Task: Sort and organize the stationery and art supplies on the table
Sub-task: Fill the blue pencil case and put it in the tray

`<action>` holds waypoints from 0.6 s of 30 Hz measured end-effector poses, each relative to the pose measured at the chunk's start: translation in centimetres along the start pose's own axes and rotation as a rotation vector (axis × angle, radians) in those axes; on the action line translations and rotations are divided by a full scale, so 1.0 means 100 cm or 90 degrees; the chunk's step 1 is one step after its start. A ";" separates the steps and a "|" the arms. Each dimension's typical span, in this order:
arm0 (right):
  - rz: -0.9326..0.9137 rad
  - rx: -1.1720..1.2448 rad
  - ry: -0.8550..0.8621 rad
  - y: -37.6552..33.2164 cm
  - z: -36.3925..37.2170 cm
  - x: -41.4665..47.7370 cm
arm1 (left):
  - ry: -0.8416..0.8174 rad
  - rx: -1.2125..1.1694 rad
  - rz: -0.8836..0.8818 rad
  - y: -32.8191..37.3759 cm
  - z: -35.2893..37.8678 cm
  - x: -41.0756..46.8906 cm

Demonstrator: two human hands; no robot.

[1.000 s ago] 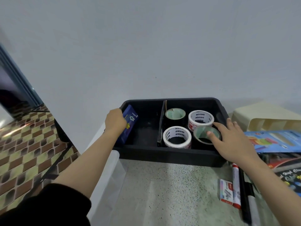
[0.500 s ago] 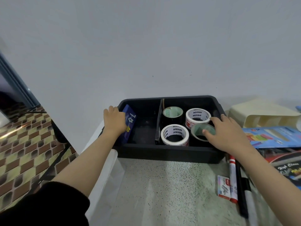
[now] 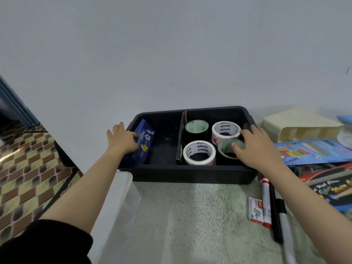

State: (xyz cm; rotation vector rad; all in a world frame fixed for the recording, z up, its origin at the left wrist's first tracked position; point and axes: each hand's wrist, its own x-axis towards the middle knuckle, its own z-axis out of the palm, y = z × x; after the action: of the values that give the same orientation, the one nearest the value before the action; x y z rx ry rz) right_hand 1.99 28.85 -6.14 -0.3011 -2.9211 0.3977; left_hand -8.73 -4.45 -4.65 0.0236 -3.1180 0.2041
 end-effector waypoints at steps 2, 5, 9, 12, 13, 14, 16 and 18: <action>0.000 0.013 0.005 0.001 0.001 0.001 | 0.007 -0.003 0.001 0.006 -0.002 -0.001; -0.010 0.078 0.036 0.004 0.002 0.003 | 0.054 -0.039 0.023 0.017 -0.010 -0.007; -0.020 0.182 0.102 0.009 -0.005 -0.005 | 0.157 -0.148 0.112 0.045 -0.023 -0.020; -0.039 0.195 0.100 0.022 -0.013 -0.021 | 0.231 -0.294 0.228 0.078 -0.033 -0.040; -0.050 0.206 0.094 0.028 -0.016 -0.027 | 0.247 -0.344 0.276 0.092 -0.037 -0.051; -0.062 0.221 0.091 0.036 -0.019 -0.034 | 0.258 -0.384 0.325 0.106 -0.041 -0.065; -0.089 0.245 0.087 0.053 -0.026 -0.049 | 0.283 -0.436 0.426 0.133 -0.047 -0.095; -0.116 0.260 0.080 0.072 -0.034 -0.065 | 0.288 -0.487 0.503 0.160 -0.047 -0.126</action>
State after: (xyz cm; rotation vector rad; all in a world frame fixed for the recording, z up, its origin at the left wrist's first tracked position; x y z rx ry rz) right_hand 10.19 34.99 -5.85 0.0005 -2.6335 0.8889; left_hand 3.64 12.17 -2.29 -1.0687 -2.3811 -0.8423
